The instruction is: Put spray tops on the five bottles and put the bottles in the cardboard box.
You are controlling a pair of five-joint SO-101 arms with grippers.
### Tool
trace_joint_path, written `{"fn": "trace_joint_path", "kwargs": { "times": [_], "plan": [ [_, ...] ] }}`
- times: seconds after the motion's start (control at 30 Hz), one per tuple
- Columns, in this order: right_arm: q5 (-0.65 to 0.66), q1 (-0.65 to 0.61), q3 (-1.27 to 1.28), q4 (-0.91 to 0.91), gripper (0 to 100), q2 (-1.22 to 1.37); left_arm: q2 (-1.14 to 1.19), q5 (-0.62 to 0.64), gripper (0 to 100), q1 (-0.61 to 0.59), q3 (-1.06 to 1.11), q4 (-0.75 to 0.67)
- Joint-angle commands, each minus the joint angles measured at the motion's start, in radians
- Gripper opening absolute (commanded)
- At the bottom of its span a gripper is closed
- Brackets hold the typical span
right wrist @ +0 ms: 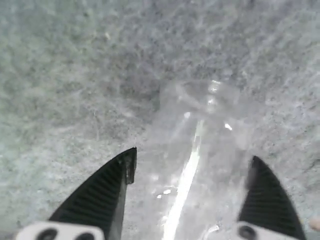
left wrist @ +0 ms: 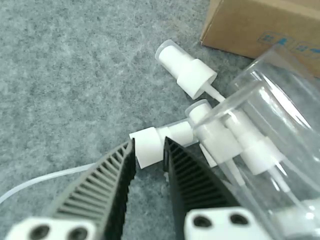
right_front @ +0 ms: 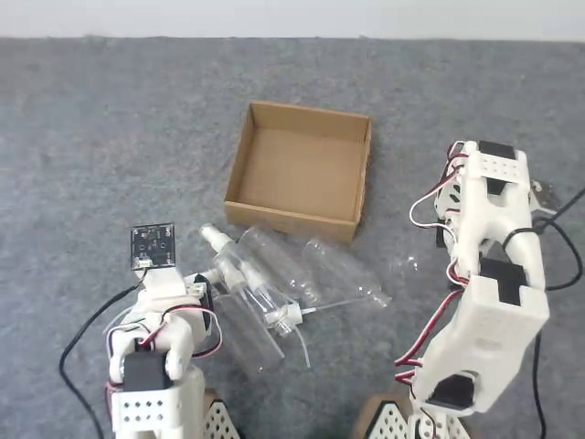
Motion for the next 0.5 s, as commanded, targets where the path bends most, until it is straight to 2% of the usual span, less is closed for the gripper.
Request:
{"fn": "trace_joint_path", "kwargs": {
  "times": [0.0,0.33,0.47],
  "plan": [
    [-0.005,-0.022,-0.075,0.042,31.6,-0.036,-0.014,0.009,8,0.002,-0.008,0.005],
    [-0.008,-0.021,-0.299,0.311,31.5,-0.035,-0.014,0.009,8,0.002,-0.008,0.005],
    [-0.003,-0.024,-0.322,0.317,31.5,-0.036,-0.014,0.009,8,0.002,-0.008,0.005]
  ]
}}
